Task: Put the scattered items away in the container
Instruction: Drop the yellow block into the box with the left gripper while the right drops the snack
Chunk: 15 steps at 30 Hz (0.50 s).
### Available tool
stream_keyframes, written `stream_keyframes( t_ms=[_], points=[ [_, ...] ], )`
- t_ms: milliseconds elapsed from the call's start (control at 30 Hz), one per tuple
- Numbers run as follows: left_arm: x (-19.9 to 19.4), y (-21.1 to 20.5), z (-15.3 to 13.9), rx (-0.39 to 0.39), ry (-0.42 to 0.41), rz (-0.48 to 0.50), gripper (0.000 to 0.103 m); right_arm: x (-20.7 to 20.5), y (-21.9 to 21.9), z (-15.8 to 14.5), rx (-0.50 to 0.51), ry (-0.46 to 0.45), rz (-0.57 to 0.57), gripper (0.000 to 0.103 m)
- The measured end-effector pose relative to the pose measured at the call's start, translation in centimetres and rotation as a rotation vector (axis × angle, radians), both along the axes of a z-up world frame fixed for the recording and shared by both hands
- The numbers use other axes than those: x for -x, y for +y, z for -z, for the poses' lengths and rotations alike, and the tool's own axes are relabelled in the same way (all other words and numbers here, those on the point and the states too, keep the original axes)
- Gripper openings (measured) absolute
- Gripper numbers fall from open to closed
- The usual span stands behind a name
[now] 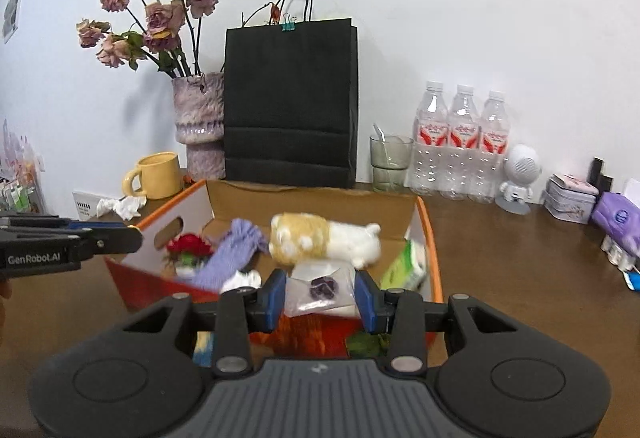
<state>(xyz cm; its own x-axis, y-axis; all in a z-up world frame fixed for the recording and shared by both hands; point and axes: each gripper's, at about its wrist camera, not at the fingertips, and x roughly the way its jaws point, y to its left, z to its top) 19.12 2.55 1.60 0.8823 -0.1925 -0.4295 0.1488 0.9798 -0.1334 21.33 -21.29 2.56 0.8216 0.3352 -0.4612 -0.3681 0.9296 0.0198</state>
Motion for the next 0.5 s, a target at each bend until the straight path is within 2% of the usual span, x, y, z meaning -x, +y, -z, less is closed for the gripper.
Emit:
stream_keyframes(
  t_ms=[167, 500],
  points=[
    [-3.4, 0.7, 0.5, 0.042, 0.022, -0.043, 0.021, -4.0, 1.4, 0.1, 0.001, 0.029, 0.0, 0.036],
    [-8.9, 1.1, 3.0, 0.036, 0.081, -0.081, 0.021, -10.7, 2.8, 2.4, 0.011, 0.074, 0.023, 0.036]
  ],
)
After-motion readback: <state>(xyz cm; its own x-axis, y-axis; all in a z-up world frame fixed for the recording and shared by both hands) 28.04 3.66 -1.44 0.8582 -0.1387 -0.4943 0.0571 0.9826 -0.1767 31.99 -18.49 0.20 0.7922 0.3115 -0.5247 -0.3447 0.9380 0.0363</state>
